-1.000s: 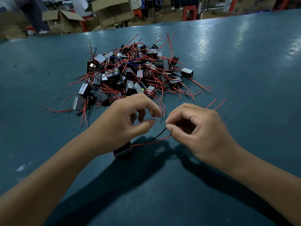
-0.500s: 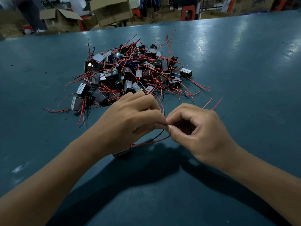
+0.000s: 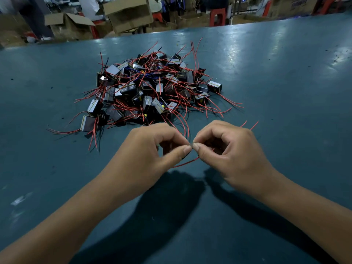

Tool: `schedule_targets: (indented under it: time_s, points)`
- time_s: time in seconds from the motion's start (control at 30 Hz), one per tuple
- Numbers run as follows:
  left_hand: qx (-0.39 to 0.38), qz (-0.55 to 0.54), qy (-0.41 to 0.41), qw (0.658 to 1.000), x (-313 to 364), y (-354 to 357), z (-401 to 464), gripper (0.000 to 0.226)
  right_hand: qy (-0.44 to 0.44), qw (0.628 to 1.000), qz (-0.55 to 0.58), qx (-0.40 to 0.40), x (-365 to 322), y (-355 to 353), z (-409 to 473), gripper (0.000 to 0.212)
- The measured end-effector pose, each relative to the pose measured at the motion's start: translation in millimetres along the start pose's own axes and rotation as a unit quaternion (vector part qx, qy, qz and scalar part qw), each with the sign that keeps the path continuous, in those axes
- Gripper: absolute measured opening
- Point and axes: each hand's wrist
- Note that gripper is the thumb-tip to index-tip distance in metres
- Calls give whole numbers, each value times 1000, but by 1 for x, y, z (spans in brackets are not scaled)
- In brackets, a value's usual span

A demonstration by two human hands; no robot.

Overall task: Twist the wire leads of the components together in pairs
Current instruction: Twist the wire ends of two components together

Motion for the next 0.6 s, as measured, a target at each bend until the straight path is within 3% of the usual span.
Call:
schedule_targets:
  time_s: [0.07, 0.2, 0.4, 0.6]
  points:
    - [8, 96, 58, 994, -4, -1, -2, 7, 5, 1000, 18, -4, -1, 0, 0, 6]
    - [32, 161, 141, 976, -22, -4, 4, 14, 12, 999, 45, -15, 0, -1, -1, 6]
    - [37, 242, 196, 950, -30, -8, 17, 13, 4, 998, 51, -28, 0, 1, -1, 3]
    - [-4, 267, 232, 935, -29, -11, 20, 24, -16, 999, 21, -39, -1, 1, -2, 2]
Point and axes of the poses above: each hand's wrist, its own z-axis towards the middle knuckle, its own y-axis out of the palm, x = y × z, and after that the axes turned 12 degrees about -x, right-handed
